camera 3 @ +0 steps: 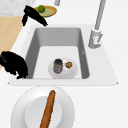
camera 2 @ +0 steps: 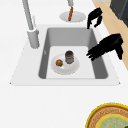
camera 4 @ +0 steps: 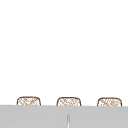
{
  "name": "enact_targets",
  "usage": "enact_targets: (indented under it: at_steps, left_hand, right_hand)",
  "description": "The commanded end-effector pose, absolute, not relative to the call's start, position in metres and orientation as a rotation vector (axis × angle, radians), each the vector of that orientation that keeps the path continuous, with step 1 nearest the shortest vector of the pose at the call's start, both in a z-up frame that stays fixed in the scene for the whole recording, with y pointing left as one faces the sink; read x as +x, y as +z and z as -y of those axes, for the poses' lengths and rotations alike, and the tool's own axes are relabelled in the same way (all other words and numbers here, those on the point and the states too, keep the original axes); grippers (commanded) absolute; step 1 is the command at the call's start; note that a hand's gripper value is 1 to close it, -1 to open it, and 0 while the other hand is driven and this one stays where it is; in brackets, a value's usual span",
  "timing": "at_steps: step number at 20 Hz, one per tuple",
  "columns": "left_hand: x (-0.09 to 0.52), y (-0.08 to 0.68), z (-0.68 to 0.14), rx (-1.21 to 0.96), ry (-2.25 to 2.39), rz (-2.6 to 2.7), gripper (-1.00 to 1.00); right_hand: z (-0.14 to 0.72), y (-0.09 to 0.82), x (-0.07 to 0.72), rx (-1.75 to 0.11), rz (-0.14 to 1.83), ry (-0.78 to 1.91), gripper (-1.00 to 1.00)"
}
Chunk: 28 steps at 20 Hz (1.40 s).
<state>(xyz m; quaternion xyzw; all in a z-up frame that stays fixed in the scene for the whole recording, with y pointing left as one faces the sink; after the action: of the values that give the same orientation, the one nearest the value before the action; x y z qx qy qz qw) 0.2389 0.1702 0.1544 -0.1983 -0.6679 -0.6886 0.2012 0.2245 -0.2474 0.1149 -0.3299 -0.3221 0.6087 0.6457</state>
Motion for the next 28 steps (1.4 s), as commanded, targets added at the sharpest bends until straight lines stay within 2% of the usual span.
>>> enact_targets:
  at_steps: [1, 12, 13, 28]
  left_hand:
    - [0.219, 0.157, -0.182, -0.522, -1.886, 1.882, -1.00]
    - [0.220, 0.152, -0.192, -0.551, -1.924, 1.861, -1.00]
    - [0.220, 0.152, -0.192, -0.552, -1.923, 1.860, 0.00]
    - [0.220, 0.151, -0.192, -0.511, -1.945, 1.887, 0.00]
  right_hand:
    - [0.247, 0.115, 0.225, -0.751, 0.733, 1.385, 0.00]
    - [0.247, 0.115, 0.225, -0.751, 0.733, 1.385, 0.00]
    - [0.243, 0.115, 0.225, -0.761, 0.734, 1.386, -1.00]
    - [0.169, 0.127, 0.244, -0.725, 0.697, 1.447, -1.00]
